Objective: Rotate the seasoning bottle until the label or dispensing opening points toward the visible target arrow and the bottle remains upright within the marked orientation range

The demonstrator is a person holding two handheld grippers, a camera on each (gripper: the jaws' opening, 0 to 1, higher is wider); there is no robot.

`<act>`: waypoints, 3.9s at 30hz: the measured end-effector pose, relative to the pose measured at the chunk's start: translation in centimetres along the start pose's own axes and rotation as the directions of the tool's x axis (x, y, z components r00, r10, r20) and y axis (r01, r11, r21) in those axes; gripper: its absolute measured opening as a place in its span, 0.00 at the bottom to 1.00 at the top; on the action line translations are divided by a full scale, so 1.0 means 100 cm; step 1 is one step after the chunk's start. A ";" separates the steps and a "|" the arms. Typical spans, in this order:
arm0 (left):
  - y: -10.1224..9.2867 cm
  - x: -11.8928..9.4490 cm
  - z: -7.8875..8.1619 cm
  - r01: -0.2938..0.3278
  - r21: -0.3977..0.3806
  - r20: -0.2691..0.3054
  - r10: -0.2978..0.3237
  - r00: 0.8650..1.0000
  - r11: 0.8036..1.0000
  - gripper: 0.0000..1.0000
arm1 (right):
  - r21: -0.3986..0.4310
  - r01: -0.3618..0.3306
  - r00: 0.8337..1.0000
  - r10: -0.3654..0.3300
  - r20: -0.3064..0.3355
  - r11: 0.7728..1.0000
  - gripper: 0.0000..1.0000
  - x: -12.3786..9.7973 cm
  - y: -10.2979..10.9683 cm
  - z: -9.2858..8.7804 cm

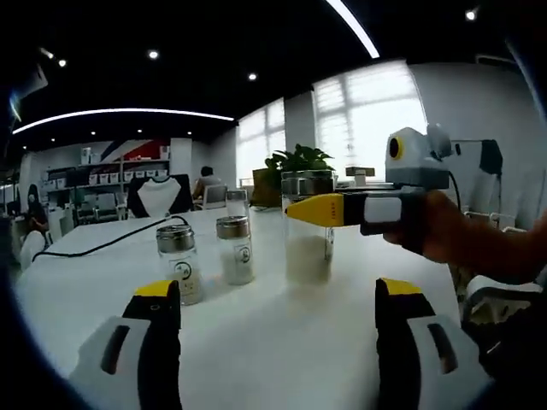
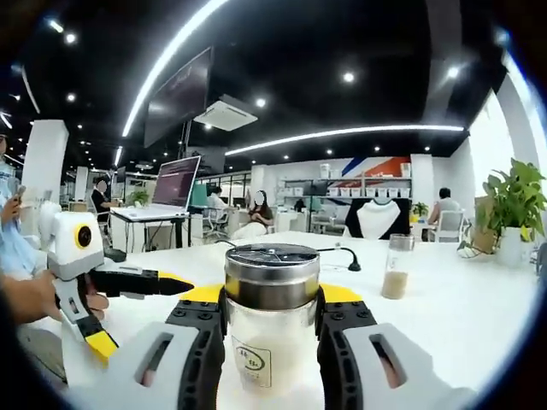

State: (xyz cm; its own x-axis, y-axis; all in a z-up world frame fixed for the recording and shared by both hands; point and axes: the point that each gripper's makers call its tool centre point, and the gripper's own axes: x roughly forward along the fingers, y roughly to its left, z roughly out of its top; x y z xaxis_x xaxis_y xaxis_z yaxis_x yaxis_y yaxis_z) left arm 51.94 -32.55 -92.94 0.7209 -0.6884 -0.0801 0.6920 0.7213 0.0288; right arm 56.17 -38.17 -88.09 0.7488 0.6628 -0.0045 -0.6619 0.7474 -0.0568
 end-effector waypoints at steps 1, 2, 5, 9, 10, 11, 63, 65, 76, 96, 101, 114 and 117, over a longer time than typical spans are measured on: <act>0.000 0.000 -0.001 0.001 -0.001 -0.002 -0.001 1.000 1.000 1.00 | 0.003 -0.005 1.000 0.005 -0.001 1.000 0.38 0.001 -0.002 -0.001; 0.000 0.000 -0.001 0.001 -0.002 -0.002 -0.001 1.000 1.000 1.00 | 0.007 -0.009 1.000 0.009 0.000 1.000 0.38 0.002 -0.003 -0.001; 0.000 -0.001 -0.002 0.002 -0.006 -0.005 -0.002 1.000 1.000 1.00 | 0.006 -0.009 1.000 0.010 -0.005 1.000 0.38 0.004 -0.008 -0.004; 0.000 -0.001 -0.001 0.000 0.001 -0.006 0.000 1.000 1.000 1.00 | 0.000 0.001 1.000 -0.001 -0.017 1.000 0.38 0.007 -0.017 -0.006; 0.000 -0.001 -0.002 0.000 0.000 -0.007 0.000 1.000 1.000 1.00 | -0.001 0.001 1.000 -0.001 -0.017 1.000 0.38 0.007 -0.019 -0.007; 0.001 -0.001 -0.002 -0.001 -0.001 -0.010 0.001 1.000 1.000 1.00 | 0.002 0.002 1.000 -0.002 -0.016 1.000 0.38 0.008 -0.022 -0.006; 0.016 -0.004 -0.001 -0.035 -0.047 0.002 0.035 0.999 0.998 1.00 | 0.026 0.020 0.998 -0.018 -0.056 0.999 0.38 0.043 -0.096 -0.025; 0.013 -0.004 -0.002 -0.028 -0.044 0.002 0.028 1.000 0.999 1.00 | 0.024 0.013 0.998 -0.012 -0.058 1.000 0.38 0.044 -0.097 -0.026; 0.009 -0.004 -0.001 -0.022 -0.041 0.001 0.022 1.000 0.999 1.00 | 0.018 -0.040 0.997 0.041 -0.065 0.999 0.38 0.043 -0.097 -0.026; -0.004 0.001 -0.003 0.010 -0.052 -0.008 -0.010 1.000 0.999 1.00 | 0.011 -0.009 0.998 0.009 -0.068 1.000 0.38 0.044 -0.096 -0.028; -0.006 0.002 -0.005 0.015 -0.047 -0.022 -0.016 1.000 0.999 1.00 | -0.040 -0.005 0.994 0.000 -0.105 0.999 0.40 0.043 -0.096 -0.031; -0.004 0.003 -0.011 0.018 -0.052 -0.038 -0.020 0.999 0.998 1.00 | 0.011 0.039 0.999 -0.039 -0.017 0.999 0.52 0.038 -0.104 0.010; -0.005 0.003 -0.013 0.024 -0.041 -0.051 -0.026 0.998 0.999 1.00 | 0.016 0.037 0.999 -0.037 -0.011 0.999 0.53 0.038 -0.106 0.020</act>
State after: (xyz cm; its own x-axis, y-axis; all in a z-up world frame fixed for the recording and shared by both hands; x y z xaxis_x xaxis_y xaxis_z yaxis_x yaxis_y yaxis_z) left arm 51.75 -32.99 -94.29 0.6999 -0.7019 -0.1319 0.7067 0.7074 -0.0144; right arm 65.93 -43.47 -85.53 0.7732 0.6340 -0.0132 -0.6340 0.7722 -0.0413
